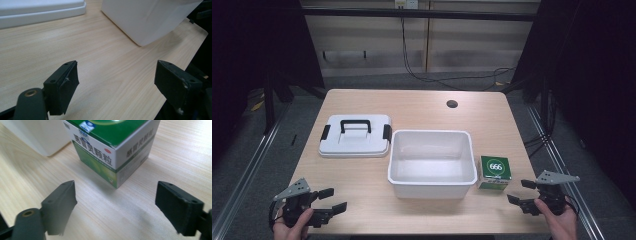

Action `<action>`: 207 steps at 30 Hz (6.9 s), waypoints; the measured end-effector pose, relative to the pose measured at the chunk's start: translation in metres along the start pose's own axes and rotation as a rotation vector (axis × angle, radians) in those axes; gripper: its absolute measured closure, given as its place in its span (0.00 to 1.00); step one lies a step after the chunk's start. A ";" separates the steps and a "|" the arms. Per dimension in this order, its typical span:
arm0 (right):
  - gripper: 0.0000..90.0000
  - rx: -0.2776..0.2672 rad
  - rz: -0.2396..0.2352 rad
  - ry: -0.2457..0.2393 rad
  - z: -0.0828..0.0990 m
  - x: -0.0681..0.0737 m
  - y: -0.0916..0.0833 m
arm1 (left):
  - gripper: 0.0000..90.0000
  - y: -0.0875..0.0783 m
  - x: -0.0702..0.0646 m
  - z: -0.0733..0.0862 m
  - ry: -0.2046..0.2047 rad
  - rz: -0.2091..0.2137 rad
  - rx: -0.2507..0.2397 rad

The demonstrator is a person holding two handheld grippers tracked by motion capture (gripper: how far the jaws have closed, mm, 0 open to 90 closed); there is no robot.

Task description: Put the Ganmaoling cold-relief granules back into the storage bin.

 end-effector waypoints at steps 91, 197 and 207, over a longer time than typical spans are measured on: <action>0.15 0.153 -0.278 -0.351 -0.125 0.014 0.002 | 0.21 0.000 -0.001 0.000 0.007 -0.003 -0.002; 0.18 0.503 -0.357 -0.593 -0.103 -0.011 0.030 | 0.21 0.003 -0.001 0.003 0.012 0.006 0.028; 0.18 0.431 -0.371 -0.548 -0.103 -0.012 0.017 | 0.21 0.003 -0.001 0.002 0.007 0.004 0.021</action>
Point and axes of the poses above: each handheld gripper's, and its own axes: y roughly forward along the jaws, z roughly out of its underside, x roughly to its left, the point moved 8 cm from there along y, roughly forward along the jaws, and after that the axes turned 9 degrees about -y, right-handed, at the moved point
